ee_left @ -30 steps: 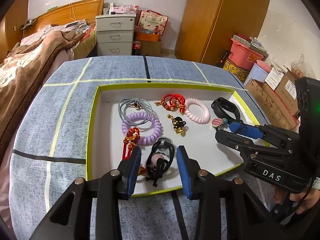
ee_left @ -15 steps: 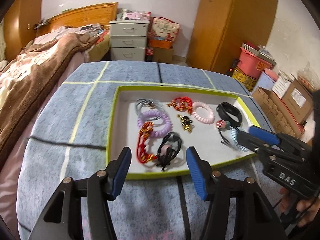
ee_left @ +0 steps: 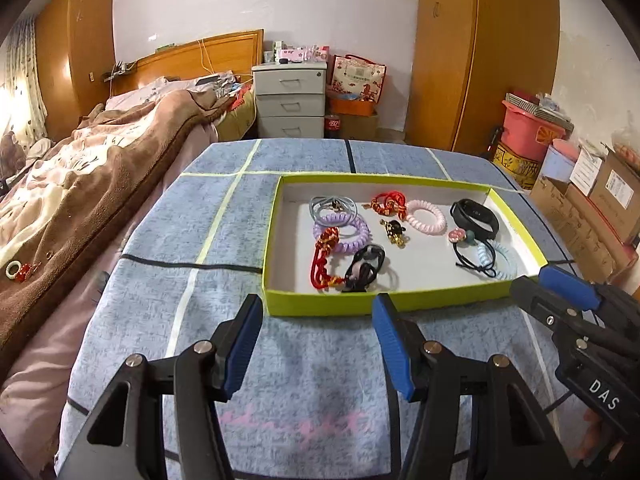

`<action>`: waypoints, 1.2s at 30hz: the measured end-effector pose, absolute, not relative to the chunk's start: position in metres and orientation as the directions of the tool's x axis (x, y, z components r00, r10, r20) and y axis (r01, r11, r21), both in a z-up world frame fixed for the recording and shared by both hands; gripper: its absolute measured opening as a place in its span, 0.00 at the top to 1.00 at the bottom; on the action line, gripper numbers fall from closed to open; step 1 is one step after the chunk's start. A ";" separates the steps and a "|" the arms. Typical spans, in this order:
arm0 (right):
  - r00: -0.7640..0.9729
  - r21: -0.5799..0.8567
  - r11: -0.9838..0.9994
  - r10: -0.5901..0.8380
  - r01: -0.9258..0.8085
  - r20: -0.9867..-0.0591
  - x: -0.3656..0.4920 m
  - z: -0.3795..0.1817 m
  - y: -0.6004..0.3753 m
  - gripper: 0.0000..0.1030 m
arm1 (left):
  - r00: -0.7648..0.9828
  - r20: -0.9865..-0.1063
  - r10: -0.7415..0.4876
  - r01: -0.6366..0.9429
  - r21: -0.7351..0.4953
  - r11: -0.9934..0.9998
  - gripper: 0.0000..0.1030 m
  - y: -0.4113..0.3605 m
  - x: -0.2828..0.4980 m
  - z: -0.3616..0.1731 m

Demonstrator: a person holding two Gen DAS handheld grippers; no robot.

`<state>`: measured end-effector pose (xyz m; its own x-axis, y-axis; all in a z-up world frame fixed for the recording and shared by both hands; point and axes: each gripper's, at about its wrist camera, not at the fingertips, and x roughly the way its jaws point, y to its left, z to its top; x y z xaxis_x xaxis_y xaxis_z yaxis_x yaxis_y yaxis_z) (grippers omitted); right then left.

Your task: Organize jewelry

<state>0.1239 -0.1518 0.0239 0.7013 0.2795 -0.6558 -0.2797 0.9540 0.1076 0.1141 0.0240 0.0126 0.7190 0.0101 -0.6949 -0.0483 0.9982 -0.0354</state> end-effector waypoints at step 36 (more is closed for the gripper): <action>0.695 0.127 0.955 0.282 -0.267 -0.661 0.106 0.016 -0.150 0.55 | 0.728 -0.685 -0.010 -0.040 -0.057 0.998 0.43 0.016 0.092 0.014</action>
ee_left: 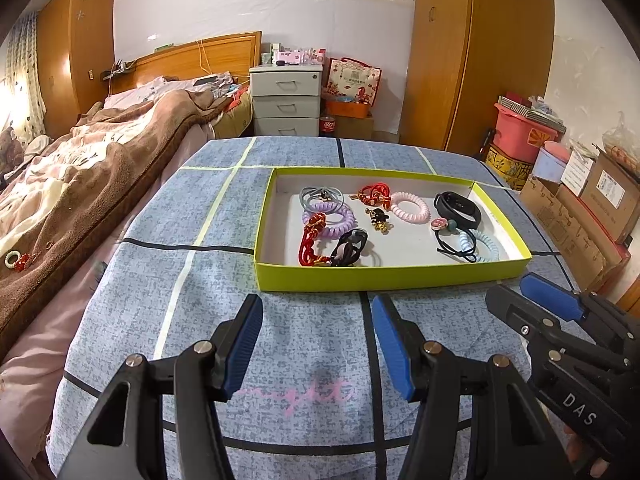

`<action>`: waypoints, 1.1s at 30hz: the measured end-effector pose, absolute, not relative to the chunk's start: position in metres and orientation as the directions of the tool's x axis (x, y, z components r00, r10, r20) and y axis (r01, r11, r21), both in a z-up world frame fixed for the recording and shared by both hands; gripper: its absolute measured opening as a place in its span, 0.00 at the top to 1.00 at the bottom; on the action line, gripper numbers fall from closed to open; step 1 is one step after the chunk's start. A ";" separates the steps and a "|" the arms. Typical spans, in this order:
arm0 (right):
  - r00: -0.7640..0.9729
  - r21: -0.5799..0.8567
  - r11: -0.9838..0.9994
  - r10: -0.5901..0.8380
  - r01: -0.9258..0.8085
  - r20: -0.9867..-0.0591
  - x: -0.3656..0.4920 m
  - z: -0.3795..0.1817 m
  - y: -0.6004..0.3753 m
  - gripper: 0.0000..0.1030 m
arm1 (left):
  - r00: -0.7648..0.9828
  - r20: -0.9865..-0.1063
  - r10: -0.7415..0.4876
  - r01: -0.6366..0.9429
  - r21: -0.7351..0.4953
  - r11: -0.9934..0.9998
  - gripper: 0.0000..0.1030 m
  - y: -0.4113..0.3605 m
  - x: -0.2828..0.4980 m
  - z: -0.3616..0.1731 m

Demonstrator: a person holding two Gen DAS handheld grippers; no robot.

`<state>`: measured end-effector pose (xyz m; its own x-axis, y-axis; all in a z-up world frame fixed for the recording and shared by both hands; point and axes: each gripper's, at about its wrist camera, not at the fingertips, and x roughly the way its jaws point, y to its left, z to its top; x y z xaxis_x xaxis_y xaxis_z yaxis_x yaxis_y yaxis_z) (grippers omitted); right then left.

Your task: Organize jewelry

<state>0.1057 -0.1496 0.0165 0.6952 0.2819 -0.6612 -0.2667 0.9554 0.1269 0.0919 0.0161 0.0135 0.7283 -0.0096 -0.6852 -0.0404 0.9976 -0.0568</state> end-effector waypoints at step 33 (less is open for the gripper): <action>0.690 0.125 0.954 0.285 -0.273 -0.666 0.101 0.016 -0.143 0.55 | 0.725 -0.689 -0.018 -0.037 -0.065 0.997 0.43 0.017 0.092 0.014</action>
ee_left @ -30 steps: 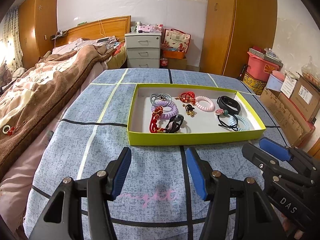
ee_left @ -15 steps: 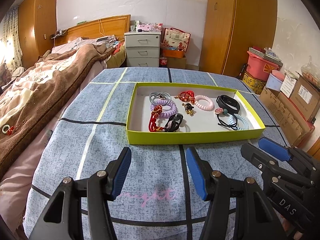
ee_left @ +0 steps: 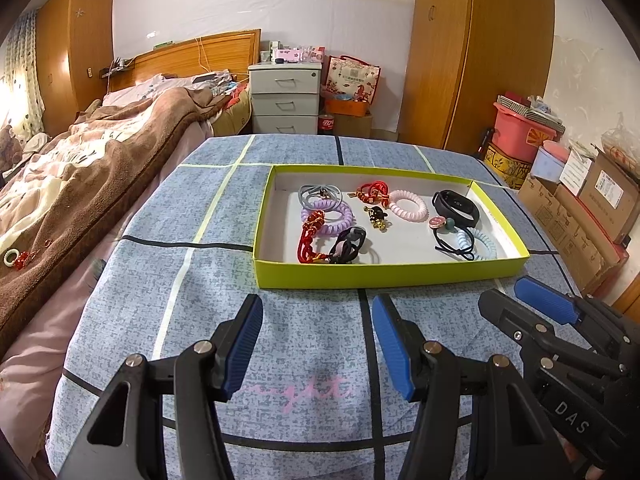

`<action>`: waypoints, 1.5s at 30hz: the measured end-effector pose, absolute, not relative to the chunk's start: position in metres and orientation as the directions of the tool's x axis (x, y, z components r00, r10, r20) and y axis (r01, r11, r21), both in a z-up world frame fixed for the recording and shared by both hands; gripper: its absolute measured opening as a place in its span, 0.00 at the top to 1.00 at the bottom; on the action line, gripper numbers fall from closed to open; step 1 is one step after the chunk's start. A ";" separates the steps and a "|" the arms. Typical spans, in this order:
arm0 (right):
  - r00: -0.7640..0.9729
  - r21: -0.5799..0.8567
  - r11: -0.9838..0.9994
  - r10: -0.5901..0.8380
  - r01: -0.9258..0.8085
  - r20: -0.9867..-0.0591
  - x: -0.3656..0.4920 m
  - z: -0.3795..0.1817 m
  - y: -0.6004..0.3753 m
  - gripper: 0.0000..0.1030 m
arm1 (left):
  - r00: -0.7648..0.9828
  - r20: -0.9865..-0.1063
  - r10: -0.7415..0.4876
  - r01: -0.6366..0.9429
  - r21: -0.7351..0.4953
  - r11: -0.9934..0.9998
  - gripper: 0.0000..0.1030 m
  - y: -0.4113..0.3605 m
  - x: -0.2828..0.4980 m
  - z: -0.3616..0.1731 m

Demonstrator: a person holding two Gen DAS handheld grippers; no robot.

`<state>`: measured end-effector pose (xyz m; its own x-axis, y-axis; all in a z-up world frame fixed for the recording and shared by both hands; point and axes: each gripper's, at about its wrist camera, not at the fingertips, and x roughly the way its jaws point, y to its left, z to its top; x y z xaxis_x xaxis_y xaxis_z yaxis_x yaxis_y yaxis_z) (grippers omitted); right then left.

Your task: Organize jewelry

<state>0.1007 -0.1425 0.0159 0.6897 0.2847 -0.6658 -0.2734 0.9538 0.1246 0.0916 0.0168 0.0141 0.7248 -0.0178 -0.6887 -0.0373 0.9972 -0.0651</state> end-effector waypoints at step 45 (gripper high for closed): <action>0.688 0.126 0.955 0.282 -0.269 -0.668 0.101 0.016 -0.144 0.55 | 0.722 -0.692 -0.006 -0.057 -0.068 0.996 0.43 0.021 0.091 0.012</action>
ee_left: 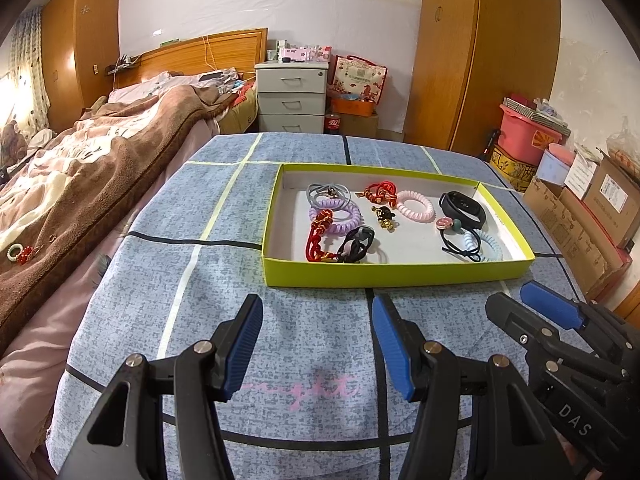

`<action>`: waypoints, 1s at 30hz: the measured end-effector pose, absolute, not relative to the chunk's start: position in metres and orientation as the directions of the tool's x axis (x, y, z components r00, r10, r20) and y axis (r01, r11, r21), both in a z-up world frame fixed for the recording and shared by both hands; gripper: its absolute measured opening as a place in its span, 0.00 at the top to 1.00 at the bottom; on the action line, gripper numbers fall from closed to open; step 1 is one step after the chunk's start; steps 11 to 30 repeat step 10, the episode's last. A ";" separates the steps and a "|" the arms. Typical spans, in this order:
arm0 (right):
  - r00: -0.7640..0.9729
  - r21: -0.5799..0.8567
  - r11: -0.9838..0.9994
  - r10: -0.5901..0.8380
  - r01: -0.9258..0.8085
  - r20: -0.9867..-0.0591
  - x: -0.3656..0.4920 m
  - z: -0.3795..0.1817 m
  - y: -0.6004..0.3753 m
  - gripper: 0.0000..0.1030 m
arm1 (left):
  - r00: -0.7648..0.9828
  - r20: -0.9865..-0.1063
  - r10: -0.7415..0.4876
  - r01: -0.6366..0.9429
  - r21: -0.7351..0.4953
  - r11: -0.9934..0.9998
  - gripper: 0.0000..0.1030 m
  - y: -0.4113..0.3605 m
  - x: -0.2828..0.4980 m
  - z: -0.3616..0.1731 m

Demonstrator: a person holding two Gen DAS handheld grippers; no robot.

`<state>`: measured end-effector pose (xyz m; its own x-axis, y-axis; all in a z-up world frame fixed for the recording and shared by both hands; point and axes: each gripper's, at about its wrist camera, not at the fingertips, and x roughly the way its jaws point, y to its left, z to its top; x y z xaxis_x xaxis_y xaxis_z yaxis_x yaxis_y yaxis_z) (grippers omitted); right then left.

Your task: Organize jewelry

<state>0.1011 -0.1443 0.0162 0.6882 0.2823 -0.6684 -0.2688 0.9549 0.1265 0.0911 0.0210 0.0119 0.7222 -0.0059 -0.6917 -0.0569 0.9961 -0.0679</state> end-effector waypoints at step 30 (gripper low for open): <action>0.688 0.126 0.955 0.282 -0.269 -0.669 0.101 0.016 -0.144 0.55 | 0.723 -0.691 -0.007 -0.056 -0.070 0.996 0.43 0.022 0.089 0.014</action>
